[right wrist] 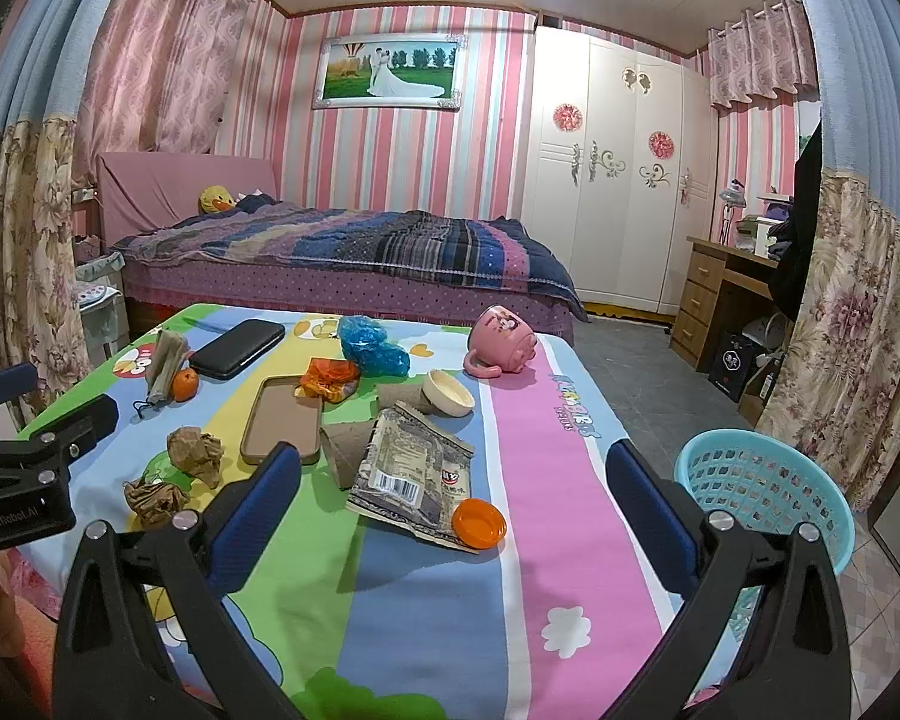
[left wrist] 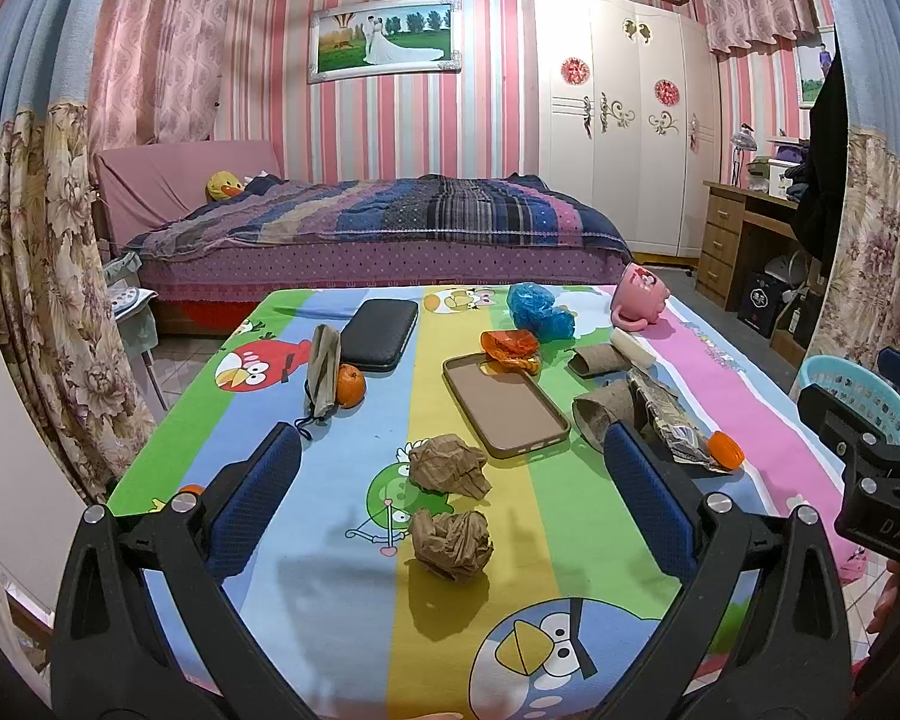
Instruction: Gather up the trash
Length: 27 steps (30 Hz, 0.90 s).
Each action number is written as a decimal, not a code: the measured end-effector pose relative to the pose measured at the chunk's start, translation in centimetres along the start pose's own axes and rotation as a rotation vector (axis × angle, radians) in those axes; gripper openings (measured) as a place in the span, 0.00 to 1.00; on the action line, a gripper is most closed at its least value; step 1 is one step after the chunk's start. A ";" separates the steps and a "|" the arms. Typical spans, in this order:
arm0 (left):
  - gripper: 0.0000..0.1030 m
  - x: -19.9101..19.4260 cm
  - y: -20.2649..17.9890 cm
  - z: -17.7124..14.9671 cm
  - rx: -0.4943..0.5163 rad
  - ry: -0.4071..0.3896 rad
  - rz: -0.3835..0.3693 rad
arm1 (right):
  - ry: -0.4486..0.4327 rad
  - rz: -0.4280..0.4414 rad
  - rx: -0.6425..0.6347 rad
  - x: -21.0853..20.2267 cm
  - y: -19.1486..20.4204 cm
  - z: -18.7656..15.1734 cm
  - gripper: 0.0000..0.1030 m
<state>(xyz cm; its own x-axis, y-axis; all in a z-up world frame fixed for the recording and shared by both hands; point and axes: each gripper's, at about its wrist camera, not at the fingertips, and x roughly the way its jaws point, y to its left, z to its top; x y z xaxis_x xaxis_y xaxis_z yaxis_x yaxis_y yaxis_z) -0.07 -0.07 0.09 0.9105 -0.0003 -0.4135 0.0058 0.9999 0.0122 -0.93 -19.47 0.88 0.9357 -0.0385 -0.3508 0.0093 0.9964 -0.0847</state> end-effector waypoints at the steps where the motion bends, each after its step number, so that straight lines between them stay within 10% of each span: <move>1: 0.95 0.0 0.0 0.0 0.000 0.000 0.000 | 0.000 0.000 0.000 0.0 0.0 0.0 0.96; 27: 0.95 0.1 0.0 -0.2 0.001 0.004 -0.001 | 0.002 0.000 0.000 -0.1 -0.1 0.0 0.96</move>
<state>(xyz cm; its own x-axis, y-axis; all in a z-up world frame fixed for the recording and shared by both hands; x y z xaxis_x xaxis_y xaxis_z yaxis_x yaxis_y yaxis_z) -0.05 -0.05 -0.20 0.9089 -0.0008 -0.4171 0.0069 0.9999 0.0130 -1.02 -19.57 0.90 0.9349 -0.0387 -0.3529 0.0092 0.9963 -0.0849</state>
